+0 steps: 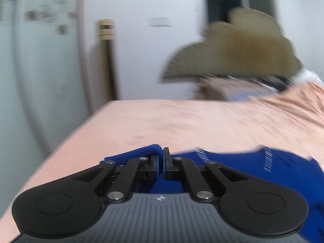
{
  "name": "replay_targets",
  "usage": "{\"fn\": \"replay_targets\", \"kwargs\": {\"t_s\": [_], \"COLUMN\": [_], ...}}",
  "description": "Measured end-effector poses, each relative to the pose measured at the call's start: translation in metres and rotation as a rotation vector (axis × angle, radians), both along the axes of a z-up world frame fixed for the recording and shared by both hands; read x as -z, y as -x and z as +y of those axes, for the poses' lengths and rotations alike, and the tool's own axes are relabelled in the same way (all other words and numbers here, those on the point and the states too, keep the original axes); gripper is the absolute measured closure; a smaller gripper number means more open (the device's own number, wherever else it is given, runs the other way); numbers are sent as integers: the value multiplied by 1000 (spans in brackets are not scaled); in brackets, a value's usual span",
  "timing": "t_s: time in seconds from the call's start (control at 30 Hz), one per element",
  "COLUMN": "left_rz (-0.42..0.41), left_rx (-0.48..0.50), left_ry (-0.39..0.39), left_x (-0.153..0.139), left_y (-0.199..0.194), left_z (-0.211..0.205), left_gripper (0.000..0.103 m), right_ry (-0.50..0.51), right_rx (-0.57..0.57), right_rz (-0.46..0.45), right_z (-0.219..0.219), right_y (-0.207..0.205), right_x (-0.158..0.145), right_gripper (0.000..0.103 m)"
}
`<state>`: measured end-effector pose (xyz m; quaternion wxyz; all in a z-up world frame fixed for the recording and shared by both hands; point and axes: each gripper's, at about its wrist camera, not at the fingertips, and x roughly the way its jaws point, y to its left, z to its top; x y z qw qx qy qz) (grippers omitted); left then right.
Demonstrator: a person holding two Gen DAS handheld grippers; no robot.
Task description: Fold small clothes
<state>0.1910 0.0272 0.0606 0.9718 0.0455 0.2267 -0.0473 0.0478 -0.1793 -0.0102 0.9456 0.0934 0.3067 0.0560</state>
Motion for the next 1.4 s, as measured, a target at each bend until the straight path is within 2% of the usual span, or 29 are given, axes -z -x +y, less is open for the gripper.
{"fn": "replay_targets", "kwargs": {"t_s": [0.17, 0.3, 0.33, 0.4, 0.43, 0.47, 0.5, 0.53, 0.57, 0.67, 0.8, 0.93, 1.0, 1.07, 1.17, 1.23, 1.33, 1.37, 1.4], "left_rz": [103, 224, 260, 298, 299, 303, 305, 292, 269, 214, 167, 177, 198, 213, 226, 238, 251, 250, 248], "left_rx": [181, 260, 279, 310, 332, 358, 374, 382, 383, 356, 246, 149, 122, 103, 79, 69, 53, 51, 50], "left_ry": [-64, -90, -88, -78, -72, -57, -34, -2, 21, 33, -5, -23, -7, 13, 21, 29, 49, 57, 62], "left_x": [34, 71, 77, 84, 85, 83, 80, 76, 70, 58, 54, 56, 60, 63, 67, 70, 72, 72, 71], "left_y": [-7, -5, -10, -8, -2, 3, 5, 6, 9, 28, 45, 60, 65, 70, 75, 75, 73, 72, 73], "left_z": [-61, -90, -94, -98, -96, -93, -90, -84, -78, -58, -26, 6, 19, 32, 44, 50, 54, 55, 55], "left_gripper": [99, 99, 98, 88, 73, 48, 33, 14, 9, 9, 9, 9, 9, 9, 9, 9, 9, 9, 9], "right_ry": [0, 7, 9, 14, 18, 22, 25, 26, 24, 42, 55, -58, -66, -12, 171, 249, 284, 286, 290], "right_rx": [45, 84, 94, 110, 118, 124, 131, 131, 127, 89, -8, -142, -169, -231, -299, -324, -314, -312, -311], "right_rz": [-7, -2, 0, 0, -3, -6, -7, -9, -14, -44, -73, -17, 27, 36, 1, -35, -37, -25, -3], "right_z": [-16, -28, -30, -35, -38, -39, -40, -41, -40, -34, -10, 14, 29, 49, 84, 106, 123, 125, 126], "right_y": [2, 2, 2, 2, 1, 0, -2, -4, -7, -20, -46, -89, -107, -119, -123, -123, -136, -141, -145], "right_x": [-1, 0, 0, 0, -1, -2, -3, -4, -7, -16, -23, -18, -13, -9, -6, -3, 4, 6, 9], "right_gripper": [11, 11, 11, 11, 11, 11, 11, 11, 11, 11, 11, 12, 14, 14, 14, 14, 16, 19, 28]}}
